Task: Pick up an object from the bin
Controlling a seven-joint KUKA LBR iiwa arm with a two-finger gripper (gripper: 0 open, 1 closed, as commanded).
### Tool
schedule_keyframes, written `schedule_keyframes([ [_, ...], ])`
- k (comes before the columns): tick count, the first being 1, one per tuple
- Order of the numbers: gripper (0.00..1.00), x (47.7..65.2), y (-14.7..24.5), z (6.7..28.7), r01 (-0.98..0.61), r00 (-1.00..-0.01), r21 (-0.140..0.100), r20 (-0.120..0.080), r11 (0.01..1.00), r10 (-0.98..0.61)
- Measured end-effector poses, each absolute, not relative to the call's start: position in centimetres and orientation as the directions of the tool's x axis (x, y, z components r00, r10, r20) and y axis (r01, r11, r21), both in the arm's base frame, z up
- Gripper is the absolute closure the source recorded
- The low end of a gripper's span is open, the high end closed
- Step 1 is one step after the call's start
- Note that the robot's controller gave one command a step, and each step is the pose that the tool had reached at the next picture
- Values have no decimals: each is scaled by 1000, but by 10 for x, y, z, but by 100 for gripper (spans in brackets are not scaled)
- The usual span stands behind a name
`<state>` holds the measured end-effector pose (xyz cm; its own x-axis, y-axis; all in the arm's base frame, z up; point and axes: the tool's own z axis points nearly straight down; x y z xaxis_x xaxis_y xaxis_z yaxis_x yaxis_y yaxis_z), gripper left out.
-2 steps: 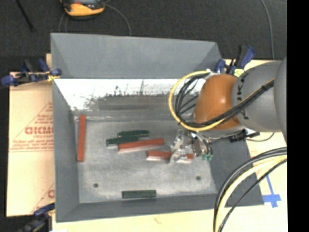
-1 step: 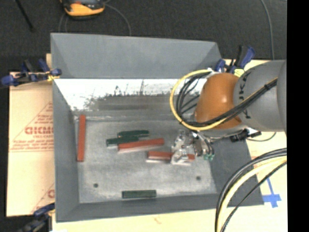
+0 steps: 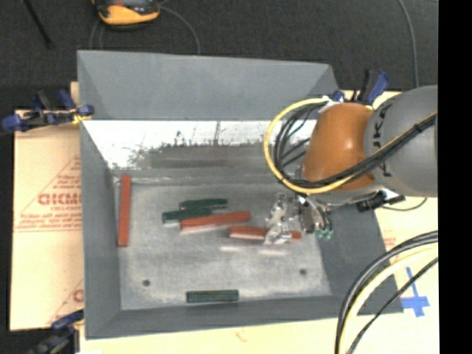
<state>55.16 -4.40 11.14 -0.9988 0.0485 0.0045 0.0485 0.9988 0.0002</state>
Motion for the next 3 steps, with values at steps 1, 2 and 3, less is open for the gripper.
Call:
schedule_keyframes([
  [1, 100, 554, -44, 128, 47, -999, 0, -4, 999, 47],
  [2, 100, 554, -44, 138, 46, -999, 0, -6, 999, 46],
  [3, 100, 554, -44, 145, 46, -999, 0, -4, 999, 46],
])
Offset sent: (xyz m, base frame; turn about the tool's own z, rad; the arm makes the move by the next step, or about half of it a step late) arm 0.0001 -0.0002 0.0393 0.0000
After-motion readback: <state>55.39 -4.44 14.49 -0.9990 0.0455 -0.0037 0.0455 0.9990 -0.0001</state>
